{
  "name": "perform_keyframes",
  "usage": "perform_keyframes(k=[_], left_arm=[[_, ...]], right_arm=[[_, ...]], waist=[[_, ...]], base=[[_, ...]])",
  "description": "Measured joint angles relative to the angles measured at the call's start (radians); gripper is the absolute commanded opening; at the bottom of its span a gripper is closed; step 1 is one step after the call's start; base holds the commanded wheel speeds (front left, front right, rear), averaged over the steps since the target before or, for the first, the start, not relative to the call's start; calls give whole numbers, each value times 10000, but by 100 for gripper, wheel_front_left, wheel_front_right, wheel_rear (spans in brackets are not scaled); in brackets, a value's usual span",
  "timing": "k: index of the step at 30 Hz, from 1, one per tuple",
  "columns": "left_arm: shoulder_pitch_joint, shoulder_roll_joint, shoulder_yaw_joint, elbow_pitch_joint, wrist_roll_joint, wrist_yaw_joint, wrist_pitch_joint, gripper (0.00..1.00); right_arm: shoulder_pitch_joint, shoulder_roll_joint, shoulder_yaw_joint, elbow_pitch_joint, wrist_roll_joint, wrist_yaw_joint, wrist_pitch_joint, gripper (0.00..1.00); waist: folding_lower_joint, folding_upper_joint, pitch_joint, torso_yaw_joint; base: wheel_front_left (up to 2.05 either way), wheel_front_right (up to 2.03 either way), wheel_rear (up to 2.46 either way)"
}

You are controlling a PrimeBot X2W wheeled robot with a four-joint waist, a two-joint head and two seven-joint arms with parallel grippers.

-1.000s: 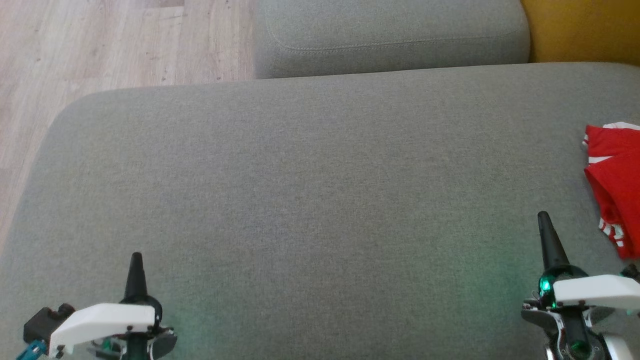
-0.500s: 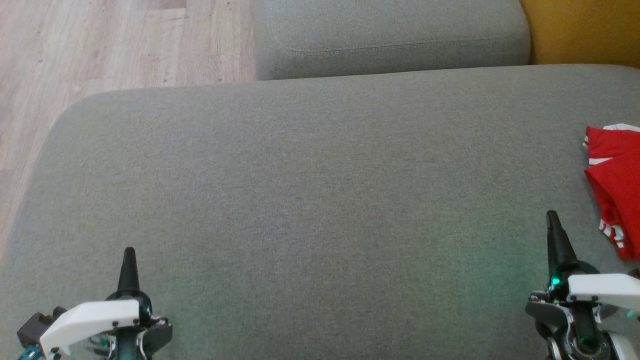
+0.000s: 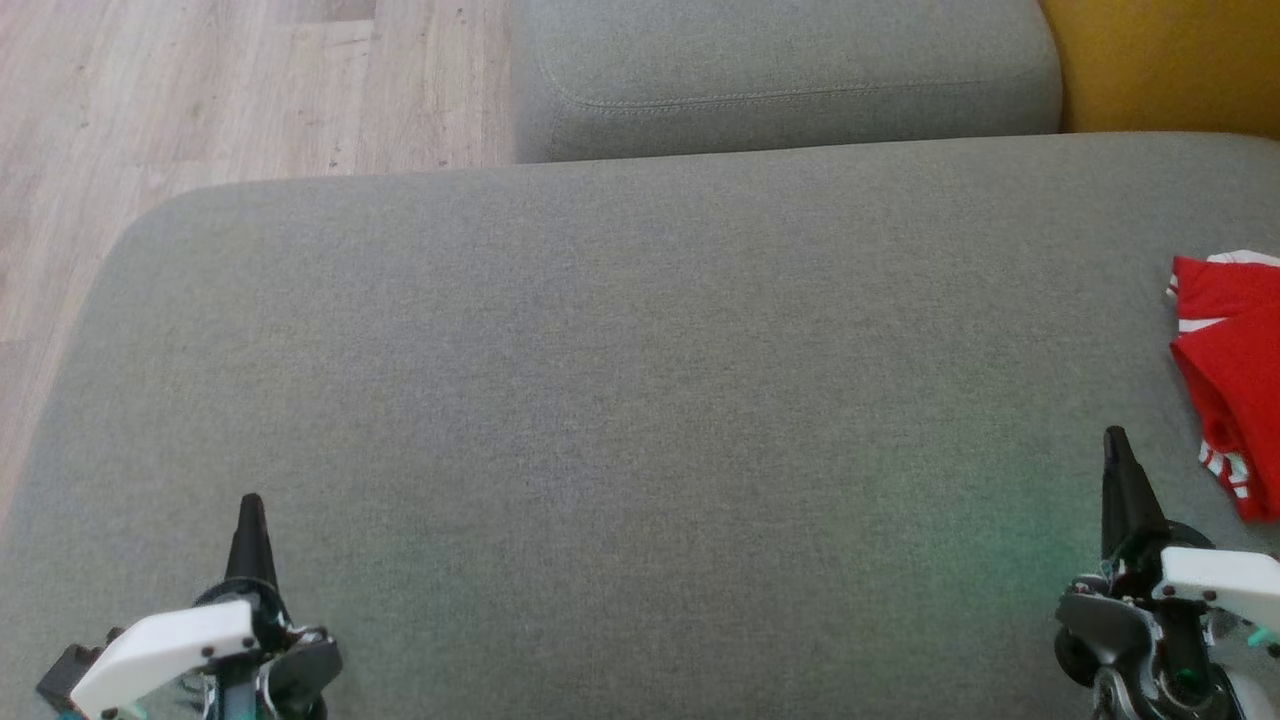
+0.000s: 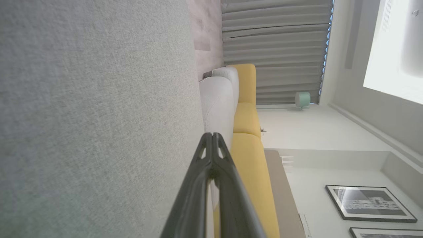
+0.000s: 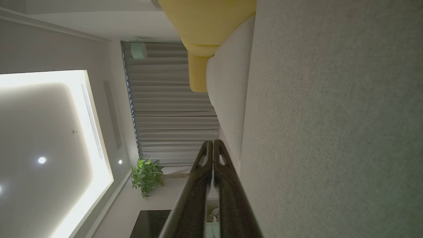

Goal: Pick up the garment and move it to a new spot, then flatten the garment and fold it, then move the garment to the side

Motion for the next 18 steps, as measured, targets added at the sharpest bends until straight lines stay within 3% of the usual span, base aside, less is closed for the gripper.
perform_keyframes(k=[18], left_arm=[[-171, -98, 219, 19, -399, -142, 90, 0]], right_arm=[[-232, 0, -155, 140, 481, 0, 2, 0]], waist=[[0, 0, -11, 6]], base=[[0, 0, 0]])
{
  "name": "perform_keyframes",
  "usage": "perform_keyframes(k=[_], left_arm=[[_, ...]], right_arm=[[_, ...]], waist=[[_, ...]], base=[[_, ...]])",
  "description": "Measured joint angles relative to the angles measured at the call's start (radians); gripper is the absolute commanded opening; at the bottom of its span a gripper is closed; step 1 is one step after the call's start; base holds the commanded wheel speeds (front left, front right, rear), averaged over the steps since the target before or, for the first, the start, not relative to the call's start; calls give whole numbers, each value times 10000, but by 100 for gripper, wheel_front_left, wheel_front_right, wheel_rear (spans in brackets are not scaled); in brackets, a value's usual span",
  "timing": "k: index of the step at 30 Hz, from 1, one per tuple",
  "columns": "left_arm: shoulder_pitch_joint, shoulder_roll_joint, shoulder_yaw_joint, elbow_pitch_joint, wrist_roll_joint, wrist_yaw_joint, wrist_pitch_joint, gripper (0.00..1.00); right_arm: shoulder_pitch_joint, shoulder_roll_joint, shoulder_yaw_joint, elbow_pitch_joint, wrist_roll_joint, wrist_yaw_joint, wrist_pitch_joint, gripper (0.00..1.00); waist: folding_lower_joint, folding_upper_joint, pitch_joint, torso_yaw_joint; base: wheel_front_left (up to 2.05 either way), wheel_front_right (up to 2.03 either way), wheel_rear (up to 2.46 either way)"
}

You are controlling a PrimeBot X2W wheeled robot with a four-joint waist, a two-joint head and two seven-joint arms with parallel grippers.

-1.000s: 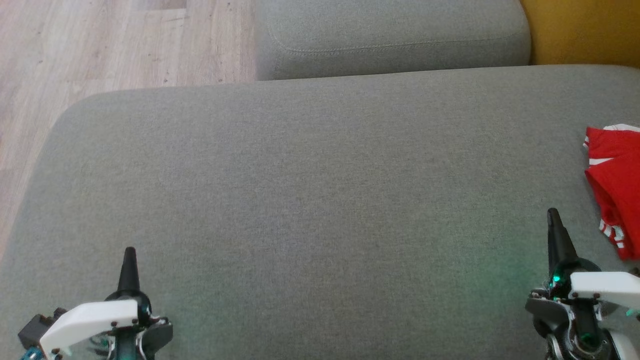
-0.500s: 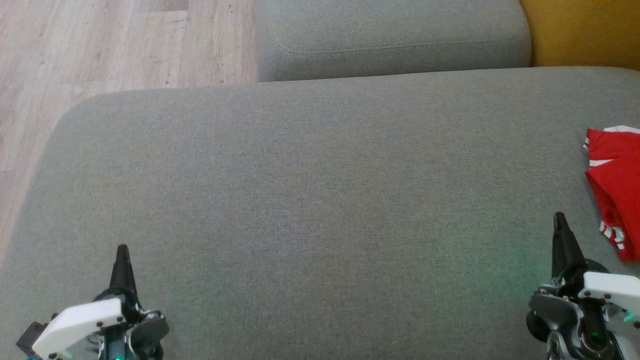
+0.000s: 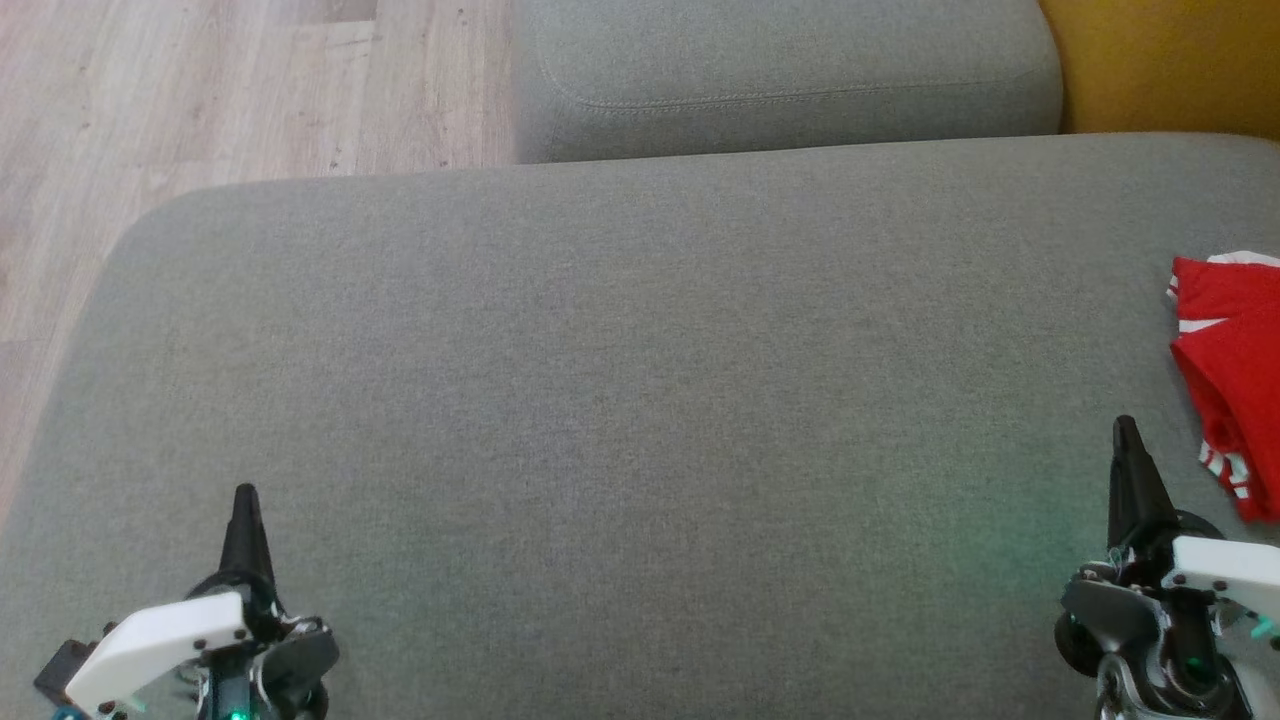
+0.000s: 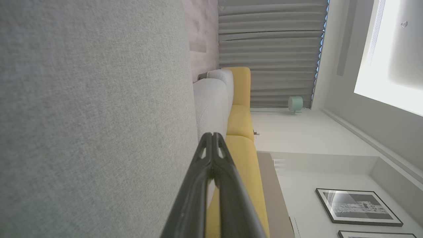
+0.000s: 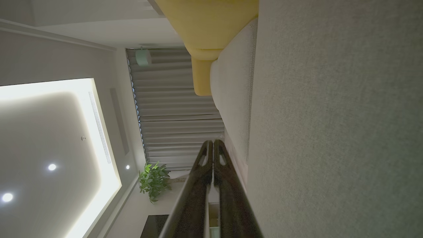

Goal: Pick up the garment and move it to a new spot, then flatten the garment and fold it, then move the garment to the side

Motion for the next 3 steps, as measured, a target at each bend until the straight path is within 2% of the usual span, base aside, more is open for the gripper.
perform_keyframes(k=[3], left_arm=[[0, -2, 2, 0, 0, 0, 25, 0]], right_arm=[[0, 0, -8, 0, 0, 0, 2, 0]], waist=[[0, 0, 0, 0]], base=[[0, 0, 0]])
